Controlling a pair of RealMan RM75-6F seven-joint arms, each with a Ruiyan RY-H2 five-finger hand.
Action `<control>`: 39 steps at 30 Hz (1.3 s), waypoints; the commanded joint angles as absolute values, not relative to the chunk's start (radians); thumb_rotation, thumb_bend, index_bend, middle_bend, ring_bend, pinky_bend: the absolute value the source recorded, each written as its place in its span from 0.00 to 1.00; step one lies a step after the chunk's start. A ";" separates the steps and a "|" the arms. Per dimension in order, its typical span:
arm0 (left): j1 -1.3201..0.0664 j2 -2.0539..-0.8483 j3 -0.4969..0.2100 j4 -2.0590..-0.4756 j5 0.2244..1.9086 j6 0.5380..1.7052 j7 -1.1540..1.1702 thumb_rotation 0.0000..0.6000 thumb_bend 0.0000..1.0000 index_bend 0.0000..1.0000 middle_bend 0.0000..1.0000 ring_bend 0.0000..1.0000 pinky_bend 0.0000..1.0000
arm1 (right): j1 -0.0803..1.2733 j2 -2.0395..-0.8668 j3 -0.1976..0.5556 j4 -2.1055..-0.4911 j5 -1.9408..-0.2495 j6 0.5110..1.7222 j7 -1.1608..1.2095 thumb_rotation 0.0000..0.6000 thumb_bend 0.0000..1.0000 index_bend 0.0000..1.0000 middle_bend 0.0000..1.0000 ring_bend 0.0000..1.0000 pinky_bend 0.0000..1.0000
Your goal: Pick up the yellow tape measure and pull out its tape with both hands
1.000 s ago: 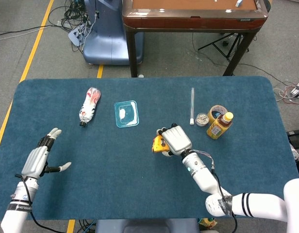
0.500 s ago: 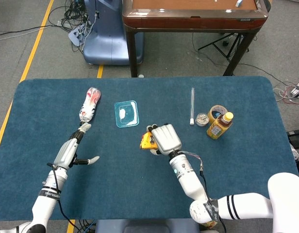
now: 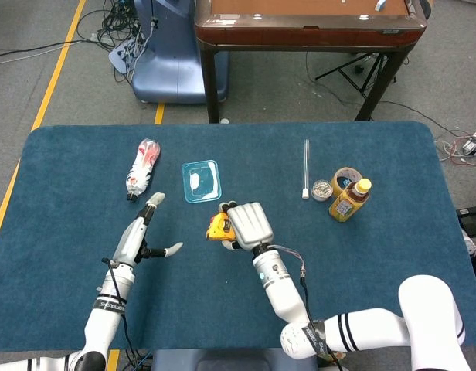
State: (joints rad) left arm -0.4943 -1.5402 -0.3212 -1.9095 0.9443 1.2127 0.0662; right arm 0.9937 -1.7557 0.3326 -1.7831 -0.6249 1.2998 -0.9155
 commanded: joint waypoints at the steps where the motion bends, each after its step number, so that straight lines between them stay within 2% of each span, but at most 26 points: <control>1: -0.501 -1.559 -0.323 -1.901 0.935 1.219 0.067 1.00 0.14 0.00 0.00 0.00 0.00 | 1.003 -1.775 0.347 -1.774 -0.623 1.311 -0.905 1.00 0.65 0.80 0.76 0.72 0.50; 17: -0.515 -1.674 -0.347 -1.836 0.906 1.293 0.074 1.00 0.14 0.00 0.00 0.00 0.00 | 1.045 -1.882 0.387 -1.667 -0.595 1.328 -0.888 1.00 0.68 0.81 0.77 0.74 0.50; 39: -0.516 -1.746 -0.352 -1.801 0.908 1.322 0.098 1.00 0.14 0.00 0.00 0.00 0.00 | 1.060 -1.967 0.416 -1.584 -0.621 1.331 -0.863 1.00 0.68 0.82 0.78 0.76 0.52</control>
State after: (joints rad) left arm -0.5156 -1.7445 -0.3513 -1.8022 0.9075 1.3219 0.0976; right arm 1.0605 -1.9668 0.4157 -1.5844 -0.6207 1.3308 -0.8631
